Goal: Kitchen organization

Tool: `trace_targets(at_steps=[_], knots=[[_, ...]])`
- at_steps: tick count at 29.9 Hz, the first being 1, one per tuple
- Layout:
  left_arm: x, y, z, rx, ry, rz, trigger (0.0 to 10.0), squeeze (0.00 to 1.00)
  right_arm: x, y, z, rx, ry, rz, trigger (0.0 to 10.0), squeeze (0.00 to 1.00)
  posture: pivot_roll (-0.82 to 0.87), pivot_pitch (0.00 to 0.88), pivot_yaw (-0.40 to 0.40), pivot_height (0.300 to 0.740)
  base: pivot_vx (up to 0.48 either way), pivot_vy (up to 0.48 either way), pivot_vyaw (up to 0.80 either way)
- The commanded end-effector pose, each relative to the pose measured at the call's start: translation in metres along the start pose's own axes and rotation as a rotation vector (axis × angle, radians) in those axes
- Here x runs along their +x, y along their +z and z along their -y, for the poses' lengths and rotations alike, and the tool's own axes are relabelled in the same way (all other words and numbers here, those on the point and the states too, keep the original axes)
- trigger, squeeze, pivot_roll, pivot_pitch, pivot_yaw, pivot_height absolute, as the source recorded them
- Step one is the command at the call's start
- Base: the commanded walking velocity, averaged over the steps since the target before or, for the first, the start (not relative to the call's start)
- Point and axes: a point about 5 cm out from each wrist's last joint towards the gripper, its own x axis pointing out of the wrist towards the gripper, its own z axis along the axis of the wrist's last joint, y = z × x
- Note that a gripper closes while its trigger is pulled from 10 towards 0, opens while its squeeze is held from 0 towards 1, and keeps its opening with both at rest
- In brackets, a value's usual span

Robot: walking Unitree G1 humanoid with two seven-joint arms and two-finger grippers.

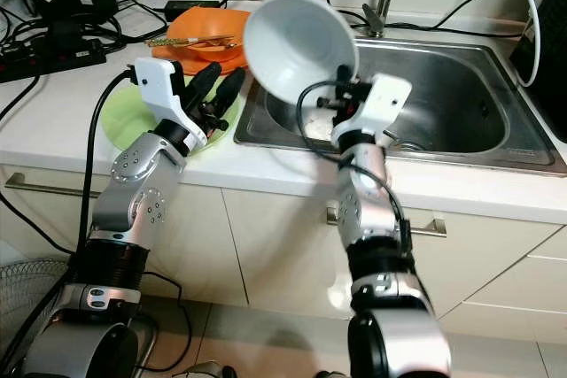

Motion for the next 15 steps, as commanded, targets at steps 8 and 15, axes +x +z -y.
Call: trace_targets(at_steps=[8,15], knots=[[-0.006,-0.024,0.021,0.022,-0.096,-0.134,10.0,0.0,0.026,0.022,0.03,-0.251,-0.088,0.011,0.0,0.0,0.07,0.0,0.013,0.74,0.0,0.0,0.0],[-0.013,-0.033,0.035,0.007,-0.137,-0.16,10.0,0.0,0.032,0.024,0.04,-0.481,-0.091,-0.035,8.4,0.0,0.08,0.0,0.005,0.74,0.0,0.0,0.0]])
